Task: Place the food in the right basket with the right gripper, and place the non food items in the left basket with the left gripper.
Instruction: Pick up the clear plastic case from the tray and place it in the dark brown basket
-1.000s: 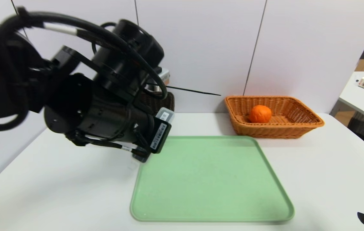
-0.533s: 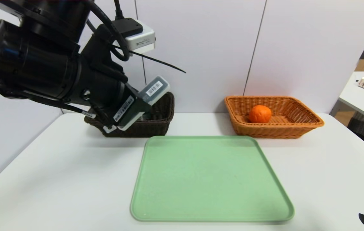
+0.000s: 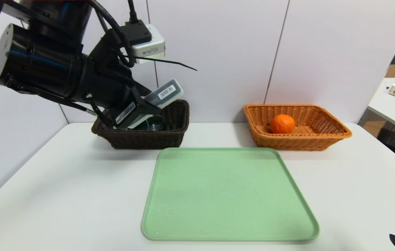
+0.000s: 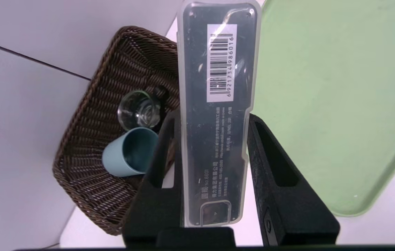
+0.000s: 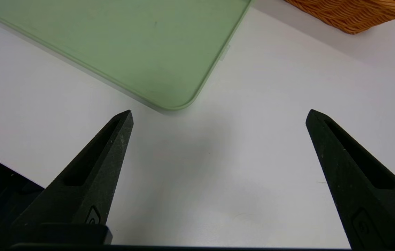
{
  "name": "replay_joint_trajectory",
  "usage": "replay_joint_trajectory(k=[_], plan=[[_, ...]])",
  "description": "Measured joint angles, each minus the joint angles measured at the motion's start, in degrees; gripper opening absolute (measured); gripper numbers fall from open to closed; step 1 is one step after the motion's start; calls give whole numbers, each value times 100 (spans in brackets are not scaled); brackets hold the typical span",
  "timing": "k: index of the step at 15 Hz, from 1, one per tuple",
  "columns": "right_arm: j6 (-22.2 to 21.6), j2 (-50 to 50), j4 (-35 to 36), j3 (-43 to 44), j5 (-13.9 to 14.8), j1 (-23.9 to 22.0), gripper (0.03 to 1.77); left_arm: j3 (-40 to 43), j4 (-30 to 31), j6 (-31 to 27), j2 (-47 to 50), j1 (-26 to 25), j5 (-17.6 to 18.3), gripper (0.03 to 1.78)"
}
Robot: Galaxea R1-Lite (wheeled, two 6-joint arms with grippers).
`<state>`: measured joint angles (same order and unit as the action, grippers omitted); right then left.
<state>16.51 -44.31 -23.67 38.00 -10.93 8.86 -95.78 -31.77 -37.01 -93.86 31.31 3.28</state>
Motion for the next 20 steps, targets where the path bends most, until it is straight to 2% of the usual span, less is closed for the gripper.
replay_joint_trajectory(k=[3, 7, 20], plan=[[-2, 2, 6, -22, 2, 0, 171, -6, 390, -896, -146, -323, 171, 56], [0, 2, 6, -38, 2, 0, 171, -140, 934, -2029, -575, -788, 597, 56], [-17, 2, 9, -112, -94, 0, 171, -232, 1063, -2666, -1992, -1309, 600, 56]])
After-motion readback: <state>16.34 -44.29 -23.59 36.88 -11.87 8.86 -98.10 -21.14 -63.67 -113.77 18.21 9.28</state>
